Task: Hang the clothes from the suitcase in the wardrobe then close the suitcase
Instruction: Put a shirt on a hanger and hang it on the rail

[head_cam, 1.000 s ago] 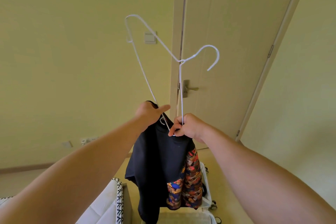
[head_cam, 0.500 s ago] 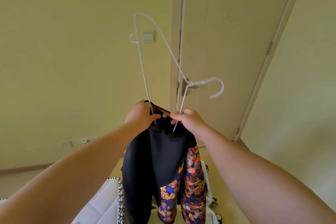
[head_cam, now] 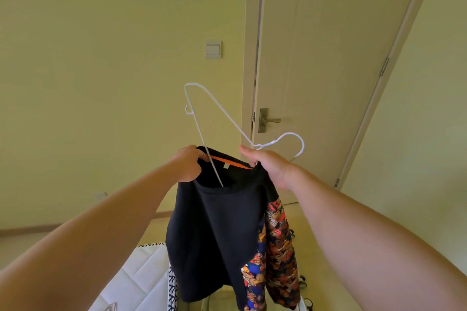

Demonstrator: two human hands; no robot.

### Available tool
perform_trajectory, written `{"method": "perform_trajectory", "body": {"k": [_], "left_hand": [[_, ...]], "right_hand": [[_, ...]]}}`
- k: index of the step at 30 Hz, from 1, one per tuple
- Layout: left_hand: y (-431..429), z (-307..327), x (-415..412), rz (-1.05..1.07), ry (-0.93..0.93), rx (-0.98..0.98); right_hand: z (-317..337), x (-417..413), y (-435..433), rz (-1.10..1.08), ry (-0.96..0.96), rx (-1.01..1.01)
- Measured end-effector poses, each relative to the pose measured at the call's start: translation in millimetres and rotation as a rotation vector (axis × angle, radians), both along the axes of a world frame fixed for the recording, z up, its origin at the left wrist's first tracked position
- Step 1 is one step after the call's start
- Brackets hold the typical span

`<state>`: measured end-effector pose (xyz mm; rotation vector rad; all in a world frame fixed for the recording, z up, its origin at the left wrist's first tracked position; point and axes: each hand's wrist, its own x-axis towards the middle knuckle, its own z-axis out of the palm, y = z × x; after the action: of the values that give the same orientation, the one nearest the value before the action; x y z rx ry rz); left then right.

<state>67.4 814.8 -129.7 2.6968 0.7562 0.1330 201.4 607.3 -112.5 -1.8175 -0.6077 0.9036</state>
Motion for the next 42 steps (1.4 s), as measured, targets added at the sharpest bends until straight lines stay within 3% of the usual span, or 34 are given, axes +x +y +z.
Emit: {"method": "perform_trajectory", "body": {"k": [3,13,19,25,30,37,42], "left_hand": [[2,-3,-1,0.022,-0.006,0.007],[25,0,-16,0.153,-0.103,-0.142],[37,-10,-16,0.277,-0.206,-0.344],[49,-14,-12,0.257,-0.14,-0.422],[53,-4,-23,0.28,-0.247,-0.497],[28,16,-12,0.214,-0.179,-0.288],[-23,9,5,0.164,-0.017,0.167]], "right_hand": [[5,-6,8,0.001,-0.02,0.008],[9,0,4,-0.382,-0.188,-0.018],[-1,5,-6,-0.402,-0.226,-0.05],[-11,10,-7,-0.471,-0.308,-0.049],[-14,16,-6,-0.433,-0.313,-0.059],[-30,9,-6,-0.496,-0.364,-0.141],[-14,4,16,-0.446,-0.462,-0.137]]}}
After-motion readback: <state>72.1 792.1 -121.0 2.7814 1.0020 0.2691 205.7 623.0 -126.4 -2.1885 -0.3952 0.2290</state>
